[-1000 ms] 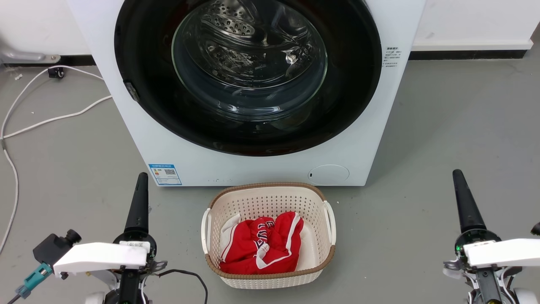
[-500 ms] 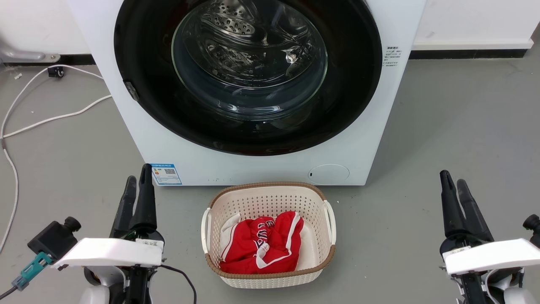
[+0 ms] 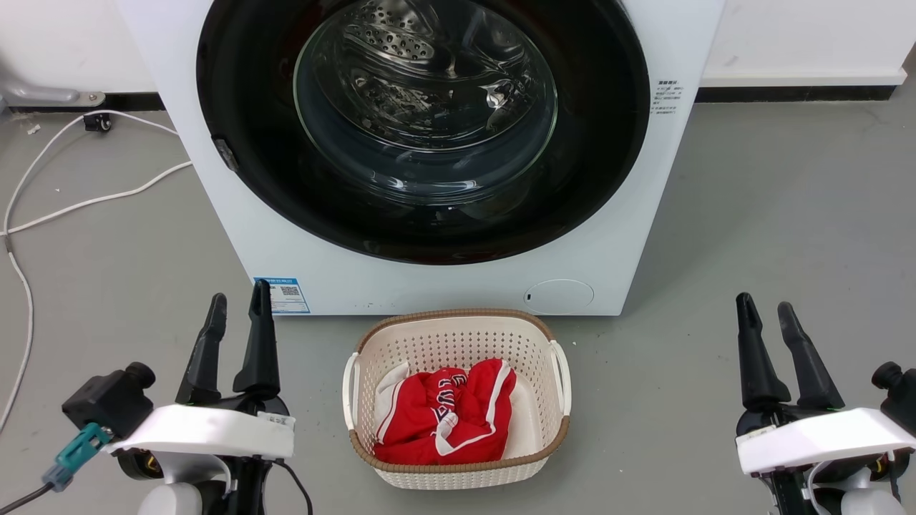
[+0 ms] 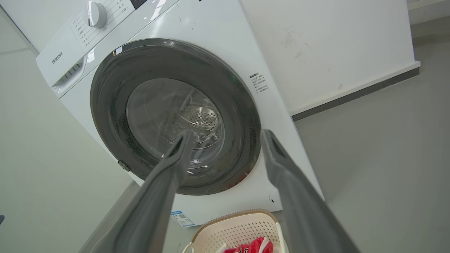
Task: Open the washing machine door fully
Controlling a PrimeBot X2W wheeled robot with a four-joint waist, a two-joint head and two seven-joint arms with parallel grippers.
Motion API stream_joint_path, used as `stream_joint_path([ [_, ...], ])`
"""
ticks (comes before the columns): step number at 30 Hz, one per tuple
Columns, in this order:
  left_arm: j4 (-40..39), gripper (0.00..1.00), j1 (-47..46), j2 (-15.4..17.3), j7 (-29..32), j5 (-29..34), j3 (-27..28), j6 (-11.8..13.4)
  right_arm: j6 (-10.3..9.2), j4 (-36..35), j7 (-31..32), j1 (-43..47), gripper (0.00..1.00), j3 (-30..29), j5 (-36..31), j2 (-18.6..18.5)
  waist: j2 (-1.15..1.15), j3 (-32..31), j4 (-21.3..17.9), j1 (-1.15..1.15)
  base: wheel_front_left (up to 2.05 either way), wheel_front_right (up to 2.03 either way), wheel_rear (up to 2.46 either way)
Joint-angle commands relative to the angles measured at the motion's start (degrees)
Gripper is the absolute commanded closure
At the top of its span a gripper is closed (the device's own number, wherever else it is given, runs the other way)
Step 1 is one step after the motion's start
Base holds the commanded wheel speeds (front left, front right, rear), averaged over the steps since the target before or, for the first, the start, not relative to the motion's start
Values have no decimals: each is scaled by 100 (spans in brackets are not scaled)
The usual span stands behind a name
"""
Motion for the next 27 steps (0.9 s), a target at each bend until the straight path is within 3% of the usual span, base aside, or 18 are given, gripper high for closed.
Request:
stream_joint_path([
  [1,-34,0,2,54,-67,280,-36,-3,0,-64,-32,27,0,-6,-262,12,0,-4,0,0,0,0,0],
  [27,152,0,51,135,-415,1880,-221,225,0,-60,-53,118,0,-48,-1955,30,0,18,-16,0,0,0,0],
])
